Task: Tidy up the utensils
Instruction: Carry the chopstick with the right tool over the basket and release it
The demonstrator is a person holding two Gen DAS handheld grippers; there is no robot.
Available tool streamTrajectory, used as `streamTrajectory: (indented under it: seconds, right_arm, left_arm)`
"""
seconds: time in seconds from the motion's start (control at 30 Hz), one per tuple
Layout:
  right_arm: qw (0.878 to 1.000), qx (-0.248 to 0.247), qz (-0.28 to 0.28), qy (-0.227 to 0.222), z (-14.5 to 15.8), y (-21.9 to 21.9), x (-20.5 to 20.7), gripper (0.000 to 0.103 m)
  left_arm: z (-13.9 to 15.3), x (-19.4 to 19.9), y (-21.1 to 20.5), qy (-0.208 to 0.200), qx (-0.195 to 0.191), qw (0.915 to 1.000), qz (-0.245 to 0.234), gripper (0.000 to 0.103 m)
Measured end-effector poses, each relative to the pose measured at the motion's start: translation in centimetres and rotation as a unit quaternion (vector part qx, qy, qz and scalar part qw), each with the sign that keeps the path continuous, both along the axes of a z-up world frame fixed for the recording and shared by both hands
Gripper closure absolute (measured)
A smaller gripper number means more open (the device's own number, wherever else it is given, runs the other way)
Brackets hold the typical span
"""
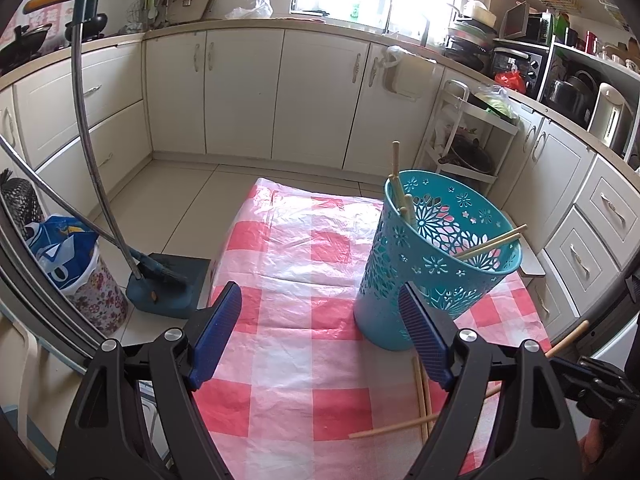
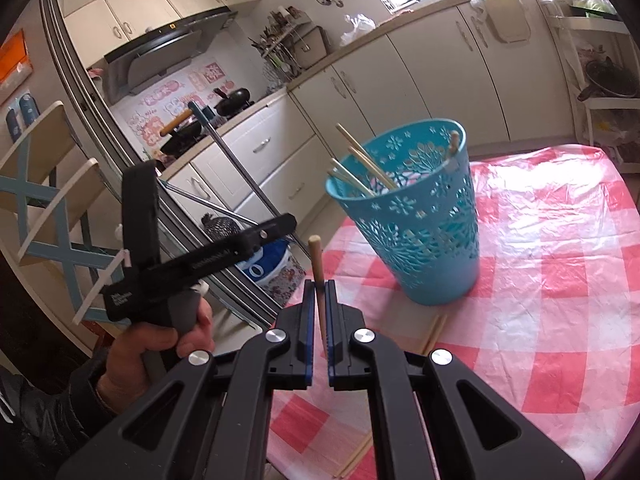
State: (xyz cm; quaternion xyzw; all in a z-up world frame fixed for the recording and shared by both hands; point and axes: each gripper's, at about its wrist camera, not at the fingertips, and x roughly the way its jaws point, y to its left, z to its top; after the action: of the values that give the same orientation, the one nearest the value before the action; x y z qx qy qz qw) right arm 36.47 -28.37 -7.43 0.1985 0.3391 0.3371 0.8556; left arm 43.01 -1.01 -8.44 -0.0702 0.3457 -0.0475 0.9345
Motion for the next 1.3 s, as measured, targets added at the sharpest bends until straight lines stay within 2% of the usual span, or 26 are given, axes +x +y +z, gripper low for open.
streamTrajectory:
  seconds: [0.17,0.43,0.67,0.83,1.07,1.3]
  right_arm:
    - [1.000,0.017,0.000,-0.019,1.1,-0.2,-0.2,0.097]
    - [0.999,0.042,-0.015,-0.026,2.3,-1.3,0.1,0.097]
    - [0.995,0.072,-0.035,-0.051,5.0,-2.6,-0.3,0.097]
    - [0.992,0.096,-0.051,-0.063,7.5,-3.5,1.0,0.097]
    - [0.989,0.087,-0.079,-0.093,11.9,-4.1,3.3,0.097]
    - [0.985,0.064,-0.116,-0.108,13.9,-4.3,6.4,0.097]
  left_arm:
    - [0.0,0.0,0.0,0.000,0.001,1.0000,-0.001,0.026]
    - [0.1,0.3,-0.1,0.003,-0.001,1.0000,-0.001,0.026]
    - [0.2,0.3,0.0,0.004,-0.003,1.0000,-0.001,0.026]
    - [0.3,0.4,0.5,0.006,-0.014,0.9999,0.001,0.026]
    - [0.4,0.4,1.1,0.006,-0.024,0.9997,0.004,0.026]
    - [0.6,0.5,1.7,0.007,-0.035,0.9993,0.008,0.026]
